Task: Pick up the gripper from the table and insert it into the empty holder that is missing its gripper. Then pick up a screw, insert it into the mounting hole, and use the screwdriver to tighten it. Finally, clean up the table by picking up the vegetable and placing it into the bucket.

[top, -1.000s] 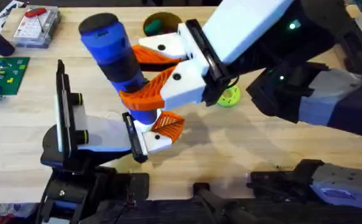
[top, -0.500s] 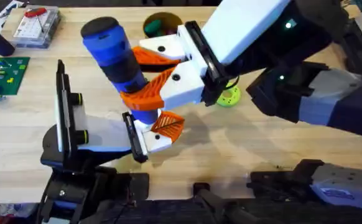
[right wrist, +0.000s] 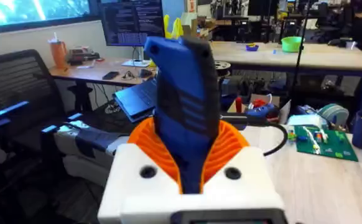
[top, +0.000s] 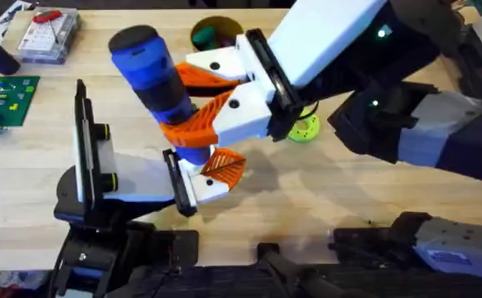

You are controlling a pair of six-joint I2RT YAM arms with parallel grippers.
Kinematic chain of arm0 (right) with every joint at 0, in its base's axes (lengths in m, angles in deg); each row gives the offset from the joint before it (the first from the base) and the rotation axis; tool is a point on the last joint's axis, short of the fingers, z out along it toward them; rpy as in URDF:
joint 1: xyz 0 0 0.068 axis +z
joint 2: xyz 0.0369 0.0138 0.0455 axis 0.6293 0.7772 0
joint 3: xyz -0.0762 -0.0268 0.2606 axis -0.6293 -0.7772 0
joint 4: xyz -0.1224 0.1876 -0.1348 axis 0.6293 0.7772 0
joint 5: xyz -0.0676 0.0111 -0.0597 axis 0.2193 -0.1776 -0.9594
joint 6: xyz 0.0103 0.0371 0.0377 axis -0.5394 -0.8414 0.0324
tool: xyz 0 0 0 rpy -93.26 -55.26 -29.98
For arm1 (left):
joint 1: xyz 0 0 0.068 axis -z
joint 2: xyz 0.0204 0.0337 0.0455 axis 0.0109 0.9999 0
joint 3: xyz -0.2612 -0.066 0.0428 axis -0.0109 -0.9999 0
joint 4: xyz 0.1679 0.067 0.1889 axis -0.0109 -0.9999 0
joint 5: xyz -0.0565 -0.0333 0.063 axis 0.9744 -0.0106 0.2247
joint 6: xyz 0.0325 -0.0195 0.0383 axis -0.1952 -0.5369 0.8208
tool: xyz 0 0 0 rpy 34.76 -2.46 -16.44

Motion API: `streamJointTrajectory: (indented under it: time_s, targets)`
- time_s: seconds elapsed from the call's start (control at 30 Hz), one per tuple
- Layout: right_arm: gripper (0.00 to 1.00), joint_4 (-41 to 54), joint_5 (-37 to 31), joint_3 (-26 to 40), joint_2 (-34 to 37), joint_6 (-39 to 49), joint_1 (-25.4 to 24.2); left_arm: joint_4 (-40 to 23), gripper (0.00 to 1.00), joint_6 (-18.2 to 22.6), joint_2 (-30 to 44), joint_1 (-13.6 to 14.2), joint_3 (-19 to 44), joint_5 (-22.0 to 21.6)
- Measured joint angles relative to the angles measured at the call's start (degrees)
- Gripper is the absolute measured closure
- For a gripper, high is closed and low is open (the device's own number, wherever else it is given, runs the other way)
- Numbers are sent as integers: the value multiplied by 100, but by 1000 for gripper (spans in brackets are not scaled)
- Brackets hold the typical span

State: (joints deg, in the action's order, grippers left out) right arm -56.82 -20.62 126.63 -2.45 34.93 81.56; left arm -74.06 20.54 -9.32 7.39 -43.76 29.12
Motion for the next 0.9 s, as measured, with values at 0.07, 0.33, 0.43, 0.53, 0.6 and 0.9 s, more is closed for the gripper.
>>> streamJointTrajectory:
  time_s: [0.07,0.33,0.43,0.53,0.6,0.9]
  targets:
    - [894,11,0,0,2,5,0,0,985,0,0,0,0,0]
    - [894,50,0,0,0,24,0,0,985,0,0,0,0,0]
    - [894,54,-4,0,0,26,0,0,985,0,0,0,0,0]
    - [894,70,-17,0,0,28,0,0,985,0,0,0,0,0]
    - [894,72,-20,0,0,26,0,0,985,0,0,0,0,0]
    - [894,92,-22,0,0,72,0,0,985,0,0,0,0,2]
